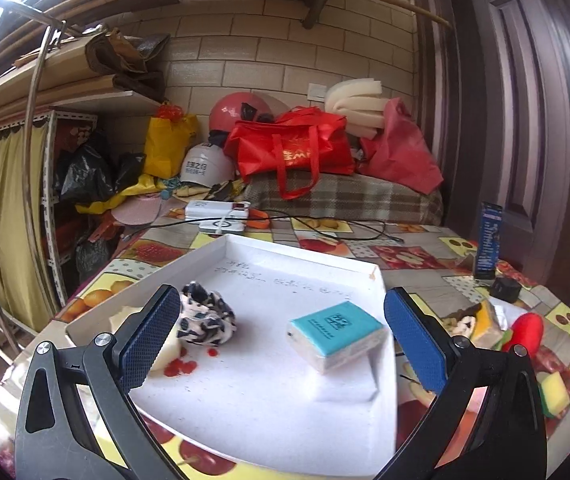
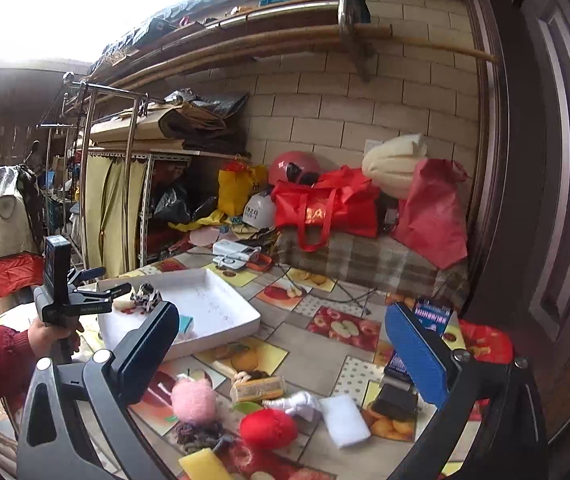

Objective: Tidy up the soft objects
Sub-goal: 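Grasp the yellow sponge with the right gripper while the left grasps the pink fluffy ball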

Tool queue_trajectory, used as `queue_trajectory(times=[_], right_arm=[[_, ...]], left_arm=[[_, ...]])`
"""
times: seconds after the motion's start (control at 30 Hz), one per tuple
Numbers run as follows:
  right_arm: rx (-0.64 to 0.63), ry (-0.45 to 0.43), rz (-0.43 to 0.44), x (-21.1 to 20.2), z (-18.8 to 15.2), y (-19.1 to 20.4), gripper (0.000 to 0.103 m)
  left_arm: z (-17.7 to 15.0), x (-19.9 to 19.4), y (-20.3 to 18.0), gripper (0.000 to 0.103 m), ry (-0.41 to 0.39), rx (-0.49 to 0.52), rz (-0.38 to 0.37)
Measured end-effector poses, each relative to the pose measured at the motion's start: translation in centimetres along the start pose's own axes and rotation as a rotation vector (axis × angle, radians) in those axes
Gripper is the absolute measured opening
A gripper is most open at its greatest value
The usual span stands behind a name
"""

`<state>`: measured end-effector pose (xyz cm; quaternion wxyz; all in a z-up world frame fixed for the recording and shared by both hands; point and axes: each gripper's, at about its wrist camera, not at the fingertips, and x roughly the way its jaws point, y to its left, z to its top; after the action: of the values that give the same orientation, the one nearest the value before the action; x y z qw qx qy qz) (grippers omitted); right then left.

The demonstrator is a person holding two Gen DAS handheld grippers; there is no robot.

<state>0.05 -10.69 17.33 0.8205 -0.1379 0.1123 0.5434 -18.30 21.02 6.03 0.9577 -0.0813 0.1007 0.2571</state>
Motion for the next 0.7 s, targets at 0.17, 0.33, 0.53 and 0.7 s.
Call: queue_trajectory(times=[0.17,0.33,0.53,0.7], right_arm=[[0.024,0.332,0.136,4.9,-8.6,-0.4,0.101],[-0.061,0.466,0.217,7.3,-12.7,2.2,0.08],[-0.136,0.442,0.26,8.3,-12.2,4.2,0.075],[-0.139,0.505,0.237,9.3,-13.0,4.1,0.051]], left_arm=[[-1.4,0.4,-9.0,0.103,0.17,0.171,-0.323],[-1.9,2.3,-13.2,0.103,0.286,0.177,-0.373],[-2.8,4.9,-13.2,0.103,0.423,0.133,-0.322],[-3.3,6.8,-13.8,0.097,0.5,0.137,-0.32]])
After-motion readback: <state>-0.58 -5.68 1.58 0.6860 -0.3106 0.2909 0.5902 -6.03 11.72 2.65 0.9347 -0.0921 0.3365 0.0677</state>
